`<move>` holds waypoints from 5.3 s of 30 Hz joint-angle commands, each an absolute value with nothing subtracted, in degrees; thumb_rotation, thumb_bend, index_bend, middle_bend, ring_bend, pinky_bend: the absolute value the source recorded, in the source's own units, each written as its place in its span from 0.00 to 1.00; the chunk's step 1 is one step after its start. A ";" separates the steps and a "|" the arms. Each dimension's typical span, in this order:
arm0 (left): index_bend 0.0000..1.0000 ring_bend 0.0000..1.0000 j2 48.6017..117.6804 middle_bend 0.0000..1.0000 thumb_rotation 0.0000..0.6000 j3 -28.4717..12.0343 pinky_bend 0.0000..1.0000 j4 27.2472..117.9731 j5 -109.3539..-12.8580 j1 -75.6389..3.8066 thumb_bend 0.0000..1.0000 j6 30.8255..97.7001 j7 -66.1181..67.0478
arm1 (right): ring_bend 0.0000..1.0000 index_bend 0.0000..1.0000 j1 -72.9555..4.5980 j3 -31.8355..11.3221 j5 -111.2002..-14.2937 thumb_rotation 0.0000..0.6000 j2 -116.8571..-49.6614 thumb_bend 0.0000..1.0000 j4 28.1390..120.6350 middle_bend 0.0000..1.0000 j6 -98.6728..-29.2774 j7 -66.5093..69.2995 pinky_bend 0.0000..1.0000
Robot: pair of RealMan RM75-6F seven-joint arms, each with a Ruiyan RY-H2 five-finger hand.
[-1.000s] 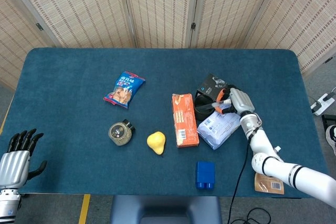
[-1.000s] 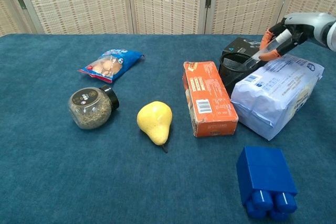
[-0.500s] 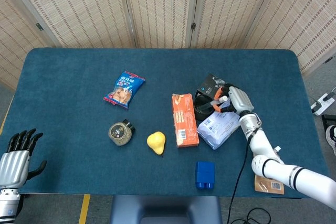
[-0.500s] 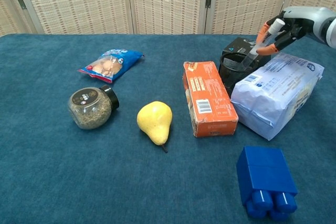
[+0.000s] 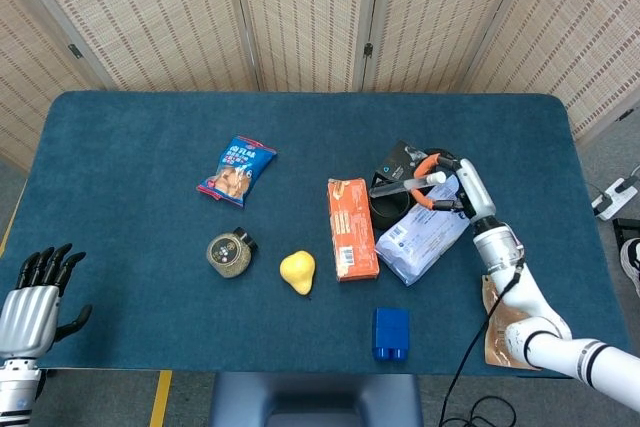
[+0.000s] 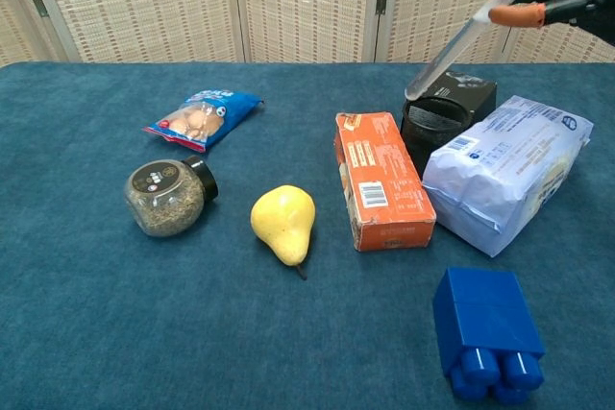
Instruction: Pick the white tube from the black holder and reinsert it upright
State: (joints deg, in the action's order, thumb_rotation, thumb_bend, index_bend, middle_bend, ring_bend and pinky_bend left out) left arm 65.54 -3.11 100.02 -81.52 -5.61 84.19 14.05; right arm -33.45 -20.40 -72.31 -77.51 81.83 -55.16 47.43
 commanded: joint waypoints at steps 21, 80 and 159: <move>0.20 0.06 65.50 0.11 1.00 -2.73 0.09 101.50 -82.11 -6.27 0.32 83.38 15.23 | 0.19 0.64 -27.63 -18.33 -75.73 1.00 -72.79 0.43 84.97 0.44 -67.39 30.68 0.10; 0.20 0.06 66.20 0.11 1.00 -2.73 0.09 100.46 -81.80 -7.05 0.32 82.61 14.75 | 0.21 0.64 -26.02 -18.88 -75.79 1.00 -76.74 0.45 81.73 0.46 -69.77 38.70 0.15; 0.20 0.06 66.55 0.11 1.00 -2.59 0.09 100.17 -81.57 -7.53 0.32 82.20 14.96 | 0.22 0.64 -31.52 -24.80 -62.14 1.00 -79.18 0.45 85.48 0.46 -55.27 48.34 0.16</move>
